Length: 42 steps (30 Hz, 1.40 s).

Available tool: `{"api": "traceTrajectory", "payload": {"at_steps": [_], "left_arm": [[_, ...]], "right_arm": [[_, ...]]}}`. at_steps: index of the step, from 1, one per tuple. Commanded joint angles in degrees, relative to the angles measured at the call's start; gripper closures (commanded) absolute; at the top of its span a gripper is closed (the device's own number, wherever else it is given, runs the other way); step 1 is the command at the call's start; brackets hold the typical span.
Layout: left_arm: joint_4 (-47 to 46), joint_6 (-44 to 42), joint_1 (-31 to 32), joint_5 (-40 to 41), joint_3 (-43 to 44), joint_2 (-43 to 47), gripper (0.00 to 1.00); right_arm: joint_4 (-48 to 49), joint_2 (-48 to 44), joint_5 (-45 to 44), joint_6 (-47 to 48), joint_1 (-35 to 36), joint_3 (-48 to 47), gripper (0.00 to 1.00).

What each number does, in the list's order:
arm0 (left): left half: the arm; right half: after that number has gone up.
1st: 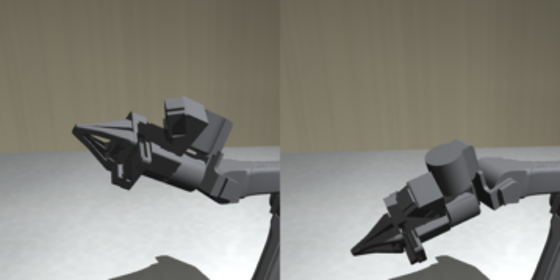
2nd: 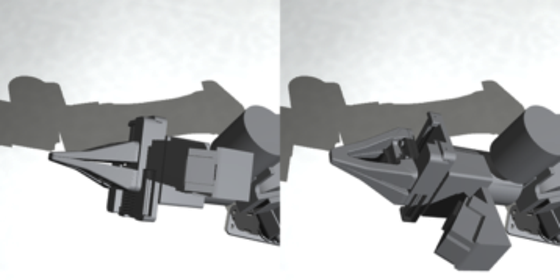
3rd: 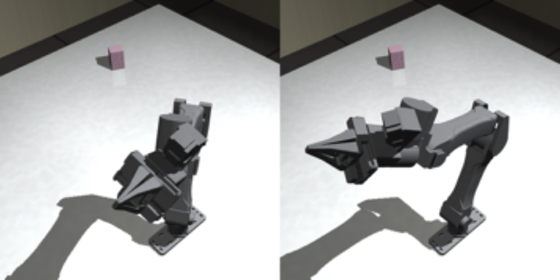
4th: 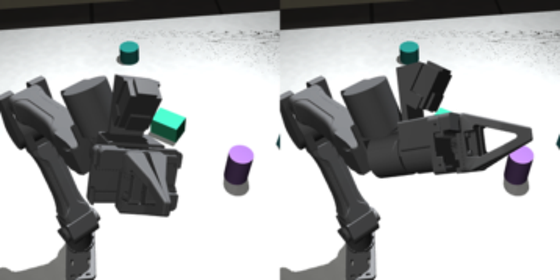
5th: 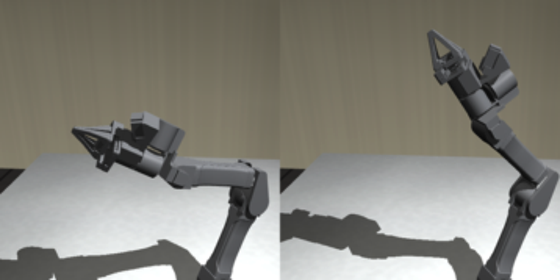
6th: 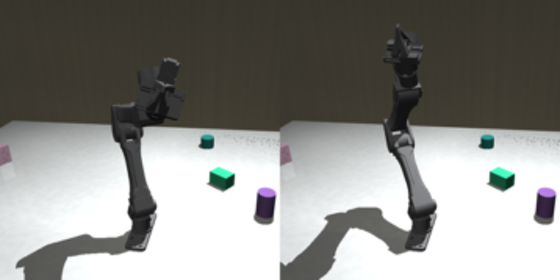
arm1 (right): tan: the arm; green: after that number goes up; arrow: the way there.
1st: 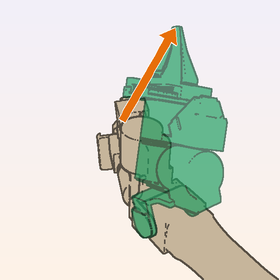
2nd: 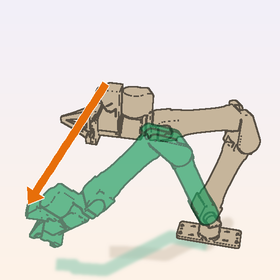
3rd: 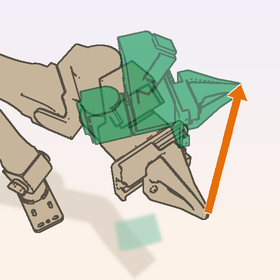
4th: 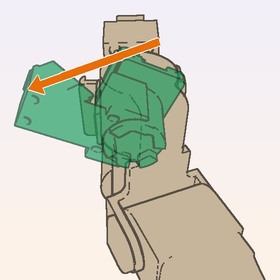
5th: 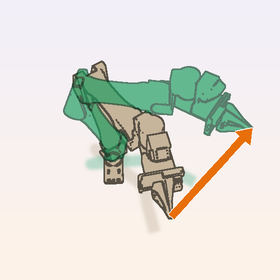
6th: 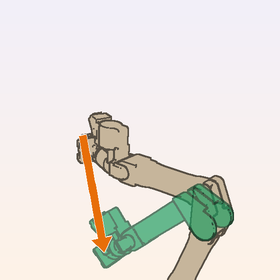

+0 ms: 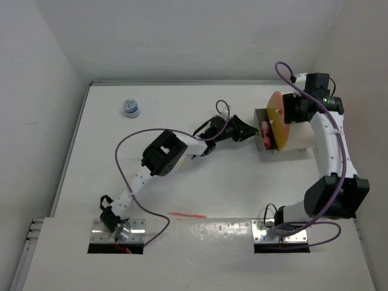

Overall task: Sort the stationery into containers
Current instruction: Close the drawer in the storage box.

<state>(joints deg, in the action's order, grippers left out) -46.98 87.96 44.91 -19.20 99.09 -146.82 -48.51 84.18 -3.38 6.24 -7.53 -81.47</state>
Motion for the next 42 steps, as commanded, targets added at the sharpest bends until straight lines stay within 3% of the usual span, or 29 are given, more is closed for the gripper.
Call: {"api": "traceTrajectory", "payload": {"at_steps": [1,14,19,23,30,42], "left_arm": [[-1.36,1.33,-0.52,0.92,-0.56,3.91,0.65],[1.8,-0.07,-1.22,1.01,0.49,2.16,0.67],[3.39,-0.34,-1.14,1.27,1.8,1.02,0.56],[3.74,-0.78,-1.05,1.27,2.6,0.14,0.55],[4.18,-1.13,-0.26,0.66,6.29,-1.62,0.66],[3.83,-1.74,1.5,-0.75,11.56,-5.05,0.69]], "right_arm": [[-14.77,6.35,3.11,1.23,0.5,5.71,0.7],[-14.33,6.52,3.11,1.14,0.41,6.33,0.7],[-14.51,6.7,3.11,1.06,0.5,6.15,0.7],[-14.59,6.61,3.11,1.14,0.5,6.41,0.71],[-14.59,6.87,3.11,1.32,0.41,6.33,0.71],[-15.03,7.4,4.42,1.41,0.5,5.89,0.73]]}}
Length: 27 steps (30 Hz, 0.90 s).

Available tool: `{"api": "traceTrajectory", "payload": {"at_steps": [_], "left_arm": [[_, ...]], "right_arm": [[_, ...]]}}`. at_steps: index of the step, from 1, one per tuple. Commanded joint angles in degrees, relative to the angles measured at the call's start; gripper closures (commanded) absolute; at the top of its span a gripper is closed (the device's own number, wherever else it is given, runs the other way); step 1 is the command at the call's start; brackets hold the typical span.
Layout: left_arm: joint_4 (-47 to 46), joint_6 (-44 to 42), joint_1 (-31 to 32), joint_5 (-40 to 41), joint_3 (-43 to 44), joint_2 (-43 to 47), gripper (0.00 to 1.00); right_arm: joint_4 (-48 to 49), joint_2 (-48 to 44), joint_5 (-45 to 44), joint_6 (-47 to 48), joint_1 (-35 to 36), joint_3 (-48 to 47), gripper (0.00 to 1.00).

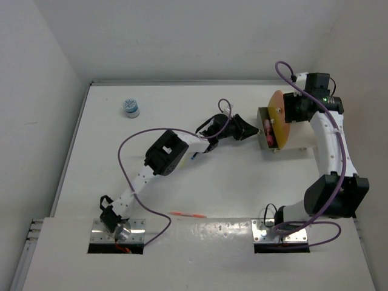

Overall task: Sort the stationery into containers
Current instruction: Close the drawer in the storage box.

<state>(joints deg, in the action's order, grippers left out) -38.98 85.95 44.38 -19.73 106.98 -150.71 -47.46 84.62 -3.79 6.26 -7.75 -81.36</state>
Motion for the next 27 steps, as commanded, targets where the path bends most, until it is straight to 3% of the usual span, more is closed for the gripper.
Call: {"api": "traceTrajectory", "payload": {"at_steps": [1,10,13,18,23,27], "left_arm": [[-4.26,0.27,2.46,-0.31,4.72,-1.51,0.69],[-4.26,-1.4,4.4,0.12,9.65,-4.23,0.68],[-4.78,-2.97,4.66,0.56,11.49,-5.72,0.59],[-6.63,-6.49,5.1,0.48,14.48,-8.01,0.53],[-6.02,-7.29,5.19,0.83,15.62,-9.16,0.54],[-4.7,-9.21,5.28,0.04,17.56,-10.56,0.62]], "right_arm": [[-16.0,6.96,4.93,1.47,0.72,5.69,0.73],[-16.61,6.79,5.55,2.88,0.72,6.04,0.75],[-16.78,7.05,5.99,3.4,0.72,6.57,0.76],[-17.22,7.4,6.69,4.2,0.72,6.66,0.77],[-18.19,7.75,7.57,4.46,0.72,6.04,0.77],[-18.81,7.84,8.19,4.46,0.72,5.86,0.78]]}}
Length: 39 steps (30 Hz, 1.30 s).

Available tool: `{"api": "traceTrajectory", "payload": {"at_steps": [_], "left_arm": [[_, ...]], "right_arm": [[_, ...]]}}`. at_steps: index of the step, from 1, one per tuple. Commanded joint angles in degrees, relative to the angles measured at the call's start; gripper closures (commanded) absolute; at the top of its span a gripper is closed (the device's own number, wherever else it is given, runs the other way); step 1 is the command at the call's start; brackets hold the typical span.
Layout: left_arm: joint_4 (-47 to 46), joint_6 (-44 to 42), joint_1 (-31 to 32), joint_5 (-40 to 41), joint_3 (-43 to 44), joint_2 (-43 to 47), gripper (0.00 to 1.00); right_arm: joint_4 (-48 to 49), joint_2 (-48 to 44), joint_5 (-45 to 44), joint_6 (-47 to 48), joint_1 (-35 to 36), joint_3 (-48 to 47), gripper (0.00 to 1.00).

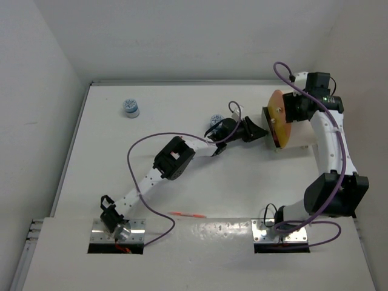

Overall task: Sort the stationery into containers
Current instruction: Close the drawer in the storage box.

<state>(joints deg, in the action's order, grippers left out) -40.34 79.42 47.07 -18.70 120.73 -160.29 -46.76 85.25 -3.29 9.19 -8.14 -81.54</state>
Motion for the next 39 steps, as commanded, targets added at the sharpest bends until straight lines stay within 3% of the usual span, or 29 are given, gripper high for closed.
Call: {"api": "traceTrajectory", "payload": {"at_steps": [1,12,15,17,22,24,30,39], "left_arm": [[-3.17,-3.3,2.59,-1.77,4.34,-1.17,0.62],[-3.96,-6.56,2.41,1.81,5.57,-1.43,0.63],[-4.05,-7.7,2.59,2.96,7.67,-2.22,0.56],[-3.87,-8.57,2.85,3.23,8.99,-3.09,0.46],[-3.61,-10.16,3.91,3.23,10.23,-4.15,0.43],[-3.61,-10.07,4.17,2.97,10.14,-4.42,0.45],[-4.31,-10.51,4.79,2.7,10.23,-5.04,0.69],[-8.7,-9.2,5.49,2.53,10.58,-5.03,0.67]], "right_arm": [[-19.59,7.38,8.12,1.62,1.11,6.04,0.79],[-21.53,8.26,9.79,1.88,1.11,5.95,0.82],[-22.14,8.52,10.32,1.88,1.11,5.95,0.82],[-22.23,8.53,10.67,1.8,1.11,6.04,0.82],[-23.37,9.14,12.08,1.71,1.11,5.51,0.83],[-23.81,9.32,12.69,1.8,1.11,5.42,0.83],[-24.95,9.84,14.01,2.76,1.11,5.51,0.83],[-26.45,10.02,15.51,2.85,1.02,5.25,0.84]]}}
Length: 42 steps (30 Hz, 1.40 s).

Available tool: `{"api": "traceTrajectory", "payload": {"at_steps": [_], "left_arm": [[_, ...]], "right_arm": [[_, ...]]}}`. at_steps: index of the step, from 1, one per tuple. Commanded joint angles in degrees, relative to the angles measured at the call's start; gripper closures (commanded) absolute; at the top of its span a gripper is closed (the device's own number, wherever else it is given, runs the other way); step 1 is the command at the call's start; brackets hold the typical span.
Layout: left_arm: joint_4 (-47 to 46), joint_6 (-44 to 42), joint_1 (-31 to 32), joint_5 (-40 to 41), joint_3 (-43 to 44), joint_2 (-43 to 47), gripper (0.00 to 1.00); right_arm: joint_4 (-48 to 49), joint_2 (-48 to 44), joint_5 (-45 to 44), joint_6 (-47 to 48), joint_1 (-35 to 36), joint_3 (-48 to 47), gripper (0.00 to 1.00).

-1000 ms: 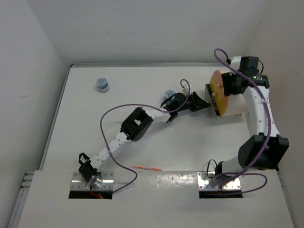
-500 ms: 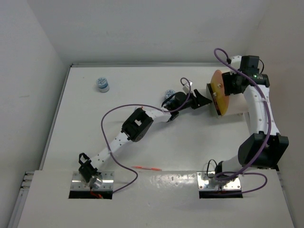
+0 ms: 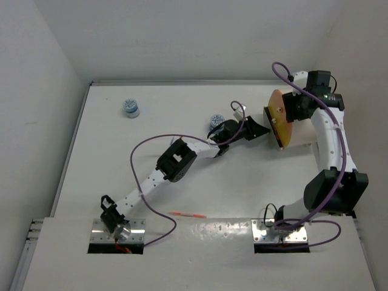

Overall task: Sort the stationery into containers
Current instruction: Close the drawer in the storage box.

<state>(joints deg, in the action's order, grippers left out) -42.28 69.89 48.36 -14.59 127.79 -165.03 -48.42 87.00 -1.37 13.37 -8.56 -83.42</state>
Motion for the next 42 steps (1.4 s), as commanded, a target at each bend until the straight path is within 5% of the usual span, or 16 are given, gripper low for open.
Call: {"api": "traceTrajectory", "payload": {"at_steps": [1,8,11,16,18,23,37,42], "left_arm": [[-7.02,0.42,4.2,-1.67,3.17,-0.2,0.64],[-7.99,-2.99,4.02,-0.62,0.97,2.34,0.42],[-5.45,-5.46,4.46,1.48,1.24,3.4,0.43],[-0.88,-3.01,4.55,2.81,6.32,-0.2,0.69],[-0.87,-2.83,4.46,2.29,5.9,-0.91,0.69],[-5.76,-4.93,4.38,-0.09,1.17,1.46,0.39],[-8.86,-9.07,3.32,-0.44,-14.75,11.74,0.4],[-12.47,-2.93,2.01,1.49,-18.89,12.63,0.4]], "right_arm": [[-24.79,8.18,13.67,-1.32,1.26,7.13,0.84],[-26.46,9.06,15.34,-1.41,0.56,6.6,0.85],[-27.07,9.5,16.31,-1.59,0.03,5.81,0.85],[-29.53,11.52,18.06,-1.85,-1.11,3.88,0.85],[-30.15,11.87,19.29,-1.68,-1.55,4.05,0.85],[-31.29,12.67,20.61,-1.06,-1.81,4.4,0.85],[-35.51,15.21,24.92,0.78,-2.25,4.05,0.85],[-36.39,15.13,25.8,0.7,-2.17,4.84,0.85]]}}
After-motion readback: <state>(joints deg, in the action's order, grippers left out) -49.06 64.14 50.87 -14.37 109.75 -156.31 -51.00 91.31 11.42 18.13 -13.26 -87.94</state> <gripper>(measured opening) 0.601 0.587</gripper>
